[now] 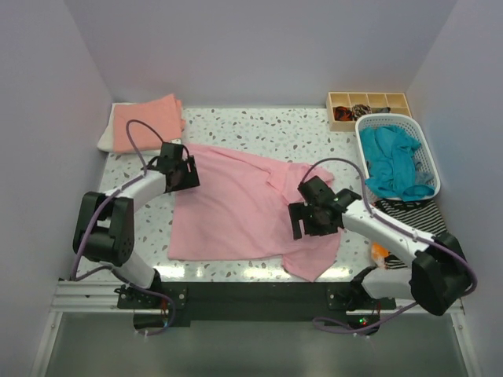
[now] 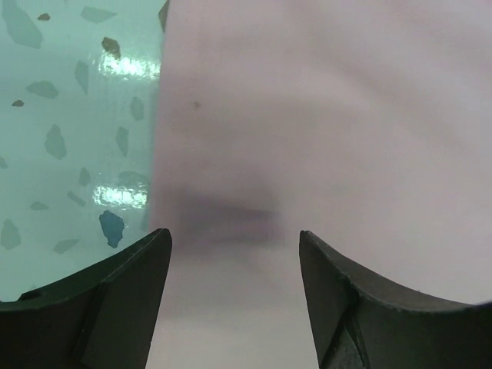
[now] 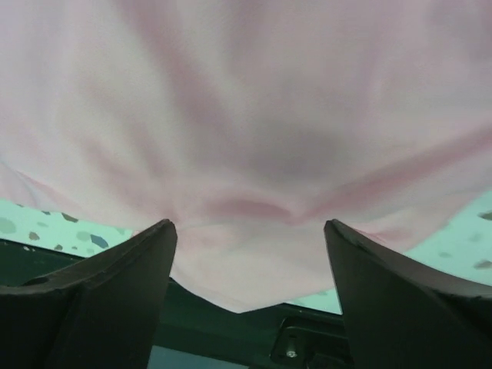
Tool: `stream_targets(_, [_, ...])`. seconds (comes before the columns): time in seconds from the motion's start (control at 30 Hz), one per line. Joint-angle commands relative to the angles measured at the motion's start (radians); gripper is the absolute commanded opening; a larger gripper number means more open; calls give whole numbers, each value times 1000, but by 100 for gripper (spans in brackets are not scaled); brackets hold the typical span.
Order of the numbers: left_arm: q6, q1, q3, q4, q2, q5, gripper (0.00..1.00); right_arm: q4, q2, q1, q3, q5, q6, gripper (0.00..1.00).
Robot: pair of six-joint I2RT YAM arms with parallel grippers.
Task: Fold and stack the t-shirts
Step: Flatten out the tshirt
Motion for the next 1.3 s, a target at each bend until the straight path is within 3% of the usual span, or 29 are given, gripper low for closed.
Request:
stream_targets(0.0, [-2,-7,-22,111,-153,119,72,1,-92,-14,156,277,19,88])
stream_targets(0.07, [-17,-7,-22,150,-173,148,73,75,-80,-81,197,288,23,89])
stream_targets(0.2, [-20,-7,22,181,-147,146,73,254,24,-244,185,86,97,81])
stream_targets(0.53, [-46,-7,94,197,-52,195,73,497,180,-319,164,-171,308,71])
stream_targets(0.9, [-29,-4,111,176,-7,181,73,411,115,-319,106,-145,344,68])
stream_targets(1.27, [-35,-4,121,177,19,189,73,497,181,-320,80,-159,350,65])
